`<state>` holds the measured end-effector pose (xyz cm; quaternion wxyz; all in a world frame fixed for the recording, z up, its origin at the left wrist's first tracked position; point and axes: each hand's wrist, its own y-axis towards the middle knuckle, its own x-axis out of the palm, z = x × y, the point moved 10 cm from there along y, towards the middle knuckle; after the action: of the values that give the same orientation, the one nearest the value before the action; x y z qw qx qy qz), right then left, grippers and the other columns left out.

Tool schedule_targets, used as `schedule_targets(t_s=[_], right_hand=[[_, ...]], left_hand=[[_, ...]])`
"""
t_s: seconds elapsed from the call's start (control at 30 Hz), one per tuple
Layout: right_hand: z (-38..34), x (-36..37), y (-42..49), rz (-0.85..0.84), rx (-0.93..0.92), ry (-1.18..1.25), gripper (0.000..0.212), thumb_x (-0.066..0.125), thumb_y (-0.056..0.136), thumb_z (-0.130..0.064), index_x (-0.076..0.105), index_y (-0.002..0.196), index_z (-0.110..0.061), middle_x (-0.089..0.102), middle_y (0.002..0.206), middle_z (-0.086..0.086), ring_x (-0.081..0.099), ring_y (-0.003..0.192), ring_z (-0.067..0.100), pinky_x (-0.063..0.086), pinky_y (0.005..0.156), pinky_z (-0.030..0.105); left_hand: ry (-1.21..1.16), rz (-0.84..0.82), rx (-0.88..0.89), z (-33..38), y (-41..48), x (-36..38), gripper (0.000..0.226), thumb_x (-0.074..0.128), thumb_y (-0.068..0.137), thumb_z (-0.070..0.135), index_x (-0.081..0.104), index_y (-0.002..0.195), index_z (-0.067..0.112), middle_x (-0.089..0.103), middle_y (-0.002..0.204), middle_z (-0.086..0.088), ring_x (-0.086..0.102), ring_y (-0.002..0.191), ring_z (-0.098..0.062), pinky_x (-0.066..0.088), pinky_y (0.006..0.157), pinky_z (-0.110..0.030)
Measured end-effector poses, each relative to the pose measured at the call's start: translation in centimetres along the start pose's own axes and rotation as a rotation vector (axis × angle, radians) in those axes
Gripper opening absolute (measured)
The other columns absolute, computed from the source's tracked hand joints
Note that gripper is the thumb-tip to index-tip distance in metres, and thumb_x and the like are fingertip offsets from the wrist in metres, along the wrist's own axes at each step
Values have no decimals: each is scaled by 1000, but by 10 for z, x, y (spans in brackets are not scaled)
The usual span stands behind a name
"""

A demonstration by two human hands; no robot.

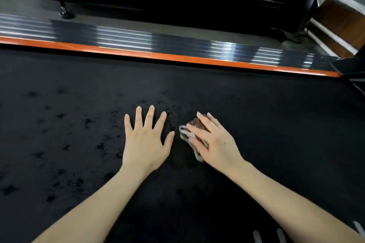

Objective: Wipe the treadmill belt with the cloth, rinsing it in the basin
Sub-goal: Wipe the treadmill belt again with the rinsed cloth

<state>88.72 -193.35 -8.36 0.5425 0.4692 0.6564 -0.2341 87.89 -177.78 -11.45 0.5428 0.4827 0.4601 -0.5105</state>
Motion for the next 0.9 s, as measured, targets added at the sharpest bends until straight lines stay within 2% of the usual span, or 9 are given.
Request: schedule_targets(t_s=[0.13,0.2,0.33,0.47,0.6,0.67,0.77,0.83,0.9], right_hand=[[11,9,67,87,182,-41,34,47,97,-32,58,128,-24,41,146,10,28,137,40,26,111,53],[9,13,66,98,240,-30,33,48,97,-33,58,127,-25,41,146,8,27,138,39,26,112,51],[-27,5,-14,74,134,18,38,43,94,-39,64,122,-24,48,141,8,36,132,41,35,107,48],[-80,-3,-132,-34,-9,68,35,45,93,-35,63,121,-25,47,142,5,35,135,35,29,110,49],[-80,-14,-162,-92,-225,-29,34,47,91,-31,63,121,-26,49,139,9,42,130,37,31,105,51],[-44,-22,-126,29,-58,-88,32,53,90,-22,64,120,-22,51,137,14,42,128,43,30,106,59],[-4,-25,-86,130,414,-161,30,50,95,-22,64,121,-20,48,140,11,35,132,45,26,110,54],[-33,-26,-84,210,407,-184,31,46,92,-24,68,114,-18,56,130,15,46,120,47,36,105,53],[-98,-25,-96,307,184,-138,35,43,86,-28,72,102,-16,64,115,18,58,100,46,46,93,52]], left_hand=[[-1,-10,-7,0,3,-3,65,10,92,58,20,150,29,15,158,-5,3,145,-34,3,116,-55],[-17,-11,0,1,2,-4,59,19,96,53,21,149,29,14,158,-5,3,145,-34,3,116,-54],[-99,8,-7,-3,4,-9,52,29,97,43,27,148,29,21,157,-4,8,145,-31,4,116,-52],[-283,75,-6,-7,-12,-31,52,42,97,34,33,146,17,30,153,-10,18,144,-30,8,117,-48],[-210,127,125,-5,-74,-50,44,39,98,33,50,136,14,41,147,-11,28,139,-35,13,114,-56],[-124,95,153,-17,-111,-45,50,32,95,38,53,133,13,45,144,-13,34,135,-40,16,110,-61],[-19,8,117,-45,-148,-29,57,26,94,43,51,135,11,45,142,-18,36,133,-44,18,107,-65],[-9,-33,79,-53,-156,-21,59,23,95,43,49,137,9,44,143,-18,34,133,-44,20,106,-66],[-4,-53,65,-53,-156,-19,60,21,95,41,47,138,8,42,144,-18,33,134,-44,22,106,-66]])
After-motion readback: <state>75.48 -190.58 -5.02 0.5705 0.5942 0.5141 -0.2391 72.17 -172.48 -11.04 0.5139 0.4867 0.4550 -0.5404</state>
